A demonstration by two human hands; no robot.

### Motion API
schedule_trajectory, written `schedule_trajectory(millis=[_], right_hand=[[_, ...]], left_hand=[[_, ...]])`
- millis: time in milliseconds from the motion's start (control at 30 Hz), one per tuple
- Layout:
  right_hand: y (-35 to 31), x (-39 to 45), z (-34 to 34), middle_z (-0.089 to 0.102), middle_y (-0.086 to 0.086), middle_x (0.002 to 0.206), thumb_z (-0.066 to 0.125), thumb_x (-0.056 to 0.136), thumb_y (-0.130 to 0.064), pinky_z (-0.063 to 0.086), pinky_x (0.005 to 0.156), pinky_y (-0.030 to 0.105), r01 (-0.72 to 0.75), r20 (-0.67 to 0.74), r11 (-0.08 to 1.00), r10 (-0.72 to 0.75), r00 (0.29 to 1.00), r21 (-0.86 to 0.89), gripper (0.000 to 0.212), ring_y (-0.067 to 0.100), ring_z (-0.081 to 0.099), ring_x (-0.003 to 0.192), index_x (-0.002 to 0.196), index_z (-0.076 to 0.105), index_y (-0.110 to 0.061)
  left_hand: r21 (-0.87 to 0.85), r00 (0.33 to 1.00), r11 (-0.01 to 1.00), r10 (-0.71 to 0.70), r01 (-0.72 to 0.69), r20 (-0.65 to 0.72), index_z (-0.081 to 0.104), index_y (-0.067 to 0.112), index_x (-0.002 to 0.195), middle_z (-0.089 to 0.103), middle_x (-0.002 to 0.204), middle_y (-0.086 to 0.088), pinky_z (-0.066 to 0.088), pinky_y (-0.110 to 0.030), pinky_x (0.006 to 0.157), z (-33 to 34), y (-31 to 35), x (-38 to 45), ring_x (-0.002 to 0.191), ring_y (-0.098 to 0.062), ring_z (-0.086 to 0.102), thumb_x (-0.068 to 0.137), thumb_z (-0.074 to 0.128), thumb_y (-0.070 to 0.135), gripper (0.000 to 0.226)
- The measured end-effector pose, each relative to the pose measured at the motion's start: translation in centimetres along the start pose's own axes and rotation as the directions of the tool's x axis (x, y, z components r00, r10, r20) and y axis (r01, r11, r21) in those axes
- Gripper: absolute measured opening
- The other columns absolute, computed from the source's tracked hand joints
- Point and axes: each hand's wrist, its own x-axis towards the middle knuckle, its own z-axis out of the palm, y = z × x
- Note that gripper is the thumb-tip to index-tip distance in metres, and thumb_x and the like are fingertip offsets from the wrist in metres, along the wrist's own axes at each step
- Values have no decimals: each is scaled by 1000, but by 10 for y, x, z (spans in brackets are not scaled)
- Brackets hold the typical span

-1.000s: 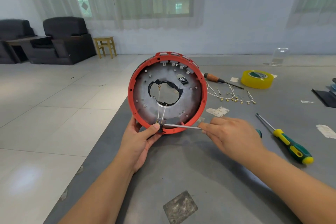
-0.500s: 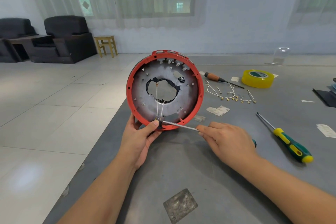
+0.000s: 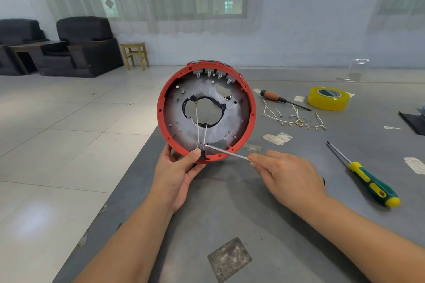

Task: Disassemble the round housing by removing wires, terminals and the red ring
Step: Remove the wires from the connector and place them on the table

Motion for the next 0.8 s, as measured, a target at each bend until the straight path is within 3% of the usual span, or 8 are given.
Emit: schedule_trajectory(millis=[167,300,367,633,800], right_hand=[[6,0,-14,66,-9,79,62,98,-36,40,46,30,55,-23,998,-56,998,-44,17,28,68,70,109,74,-35],[16,5,-14,66,-10,96,32,106,-49,43,59,31,113,78,986,-104,992,-125,36,22,68,90,123,63,-40],[18,7,-17,66,-11,97,29,106,-49,40,59,30,138,79,976,-126,989,-167,40,20,67,91,123,63,-39],[21,14,-26,64,-4,71,66,98,-31,48,43,35,202,-18,969,-207,978,-143,12,29,65,64,100,76,-26],[25,15,-24,63,-4,70,68,96,-29,47,41,35,232,-37,965,-238,970,-123,10,29,64,62,99,77,-26]], left_hand=[[21,1000,1000,-3,3,6,57,4,136,67,133,-22,63,-45,87,-2,0,0,114,-41,71,91,69,-9,49],[48,1000,999,10,-11,16,58,6,136,65,136,-21,63,-42,85,-1,-1,-1,116,-39,71,88,71,-10,52],[61,1000,998,12,-13,19,58,6,136,65,136,-20,63,-42,85,-1,-1,-1,116,-37,71,88,71,-10,52],[73,1000,997,4,-6,23,59,4,133,66,135,-21,63,-43,85,-1,-2,0,114,-37,72,88,70,-11,48],[81,1000,997,3,-5,24,60,4,132,66,134,-21,63,-44,86,-1,-1,0,114,-37,71,89,69,-11,47]])
